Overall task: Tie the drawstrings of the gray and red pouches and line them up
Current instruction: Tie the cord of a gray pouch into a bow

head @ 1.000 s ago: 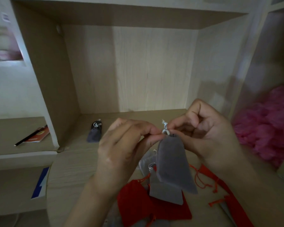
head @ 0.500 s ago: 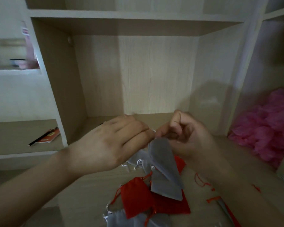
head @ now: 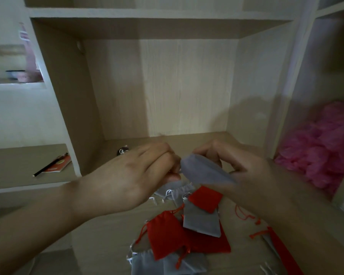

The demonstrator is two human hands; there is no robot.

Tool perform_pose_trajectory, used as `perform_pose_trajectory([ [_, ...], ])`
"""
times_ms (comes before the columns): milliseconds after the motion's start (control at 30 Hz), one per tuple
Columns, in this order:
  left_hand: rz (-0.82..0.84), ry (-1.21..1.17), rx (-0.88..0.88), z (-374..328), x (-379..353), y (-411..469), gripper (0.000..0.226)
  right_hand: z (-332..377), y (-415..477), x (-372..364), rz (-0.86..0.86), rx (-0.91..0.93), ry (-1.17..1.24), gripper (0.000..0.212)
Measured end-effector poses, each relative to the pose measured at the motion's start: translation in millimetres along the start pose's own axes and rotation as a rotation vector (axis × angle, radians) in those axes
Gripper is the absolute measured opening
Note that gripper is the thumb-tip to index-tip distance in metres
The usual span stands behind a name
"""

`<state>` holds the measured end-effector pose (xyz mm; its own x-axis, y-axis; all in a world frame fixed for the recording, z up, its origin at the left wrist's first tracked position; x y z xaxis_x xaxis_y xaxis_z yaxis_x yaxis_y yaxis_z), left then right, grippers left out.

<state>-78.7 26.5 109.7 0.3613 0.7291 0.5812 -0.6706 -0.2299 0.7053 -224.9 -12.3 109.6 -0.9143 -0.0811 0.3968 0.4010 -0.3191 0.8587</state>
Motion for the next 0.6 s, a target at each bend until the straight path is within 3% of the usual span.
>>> perform_pose_trajectory([
  [67, 0.042, -0.069, 0.115, 5, -6, -5, 0.012, -11, -1, 1, -0.007, -0.073, -0.066, 0.016],
  [300, 0.000, -0.552, 0.543, 8, -31, -24, 0.021, -33, -3, -6, 0.029, -0.210, -0.083, 0.030],
  [367, 0.010, -0.691, 0.656, 10, -42, -32, 0.031, -36, -4, -9, 0.054, -0.205, -0.118, 0.024],
  [467, -0.026, -0.865, 0.772, 14, -52, -41, 0.040, -34, -4, -12, 0.085, -0.085, -0.237, 0.011],
  [533, -0.061, -0.990, 0.848, 16, -57, -45, 0.023, -30, -5, -17, 0.086, 0.078, -0.331, 0.011],
  [600, -0.058, -1.157, 1.049, 19, -65, -52, 0.019, -30, -8, -22, 0.073, 0.220, -0.428, 0.011],
])
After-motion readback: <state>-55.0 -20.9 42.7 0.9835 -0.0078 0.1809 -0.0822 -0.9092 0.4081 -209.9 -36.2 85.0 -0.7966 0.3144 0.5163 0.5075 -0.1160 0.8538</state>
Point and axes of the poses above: each hand's wrist, its own y-axis towards the middle knuckle, its own x-axis out of the back of the hand, z = x × y, the point moved 5 cm from there along y, towards the middle knuckle, and after that the axes turned 7 degrees about -z, right-handed, at the moved point
